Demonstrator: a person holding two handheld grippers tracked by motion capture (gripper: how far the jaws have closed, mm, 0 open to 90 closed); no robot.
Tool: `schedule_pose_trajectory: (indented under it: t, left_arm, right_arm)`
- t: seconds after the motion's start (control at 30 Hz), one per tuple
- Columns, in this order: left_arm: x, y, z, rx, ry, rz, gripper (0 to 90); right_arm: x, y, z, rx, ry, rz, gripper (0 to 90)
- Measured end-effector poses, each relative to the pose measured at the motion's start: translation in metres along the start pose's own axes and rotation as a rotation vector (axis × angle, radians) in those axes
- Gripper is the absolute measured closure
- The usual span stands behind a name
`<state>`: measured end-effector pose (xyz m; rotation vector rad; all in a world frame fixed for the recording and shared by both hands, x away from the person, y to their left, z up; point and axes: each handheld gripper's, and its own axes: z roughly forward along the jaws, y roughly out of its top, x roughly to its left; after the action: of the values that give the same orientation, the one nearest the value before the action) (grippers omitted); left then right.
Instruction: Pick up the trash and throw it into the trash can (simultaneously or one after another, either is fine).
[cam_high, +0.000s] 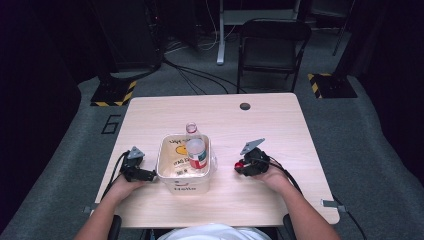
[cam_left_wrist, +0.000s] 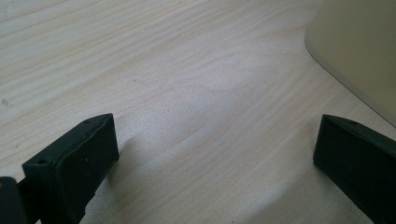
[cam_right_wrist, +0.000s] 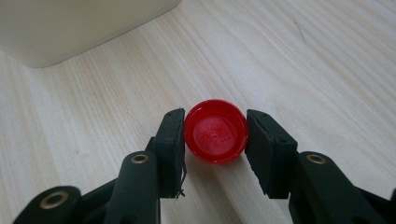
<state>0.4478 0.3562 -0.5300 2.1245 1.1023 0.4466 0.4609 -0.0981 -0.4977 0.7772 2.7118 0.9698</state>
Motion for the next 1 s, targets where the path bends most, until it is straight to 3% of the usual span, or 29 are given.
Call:
schedule_pose_trajectory:
  t: [0.43, 1.0]
  left_arm:
    - [0.000, 0.000, 0.000, 0.000, 0.000, 0.001, 0.0]
    - [-0.001, 0.000, 0.000, -0.004, 0.003, 0.002, 0.0]
  right_arm:
    - [0.004, 0.006, -0.014, -0.068, 0.008, 0.005, 57.9]
    - [0.017, 0.033, -0.063, -0.161, 0.031, 0.014, 58.1]
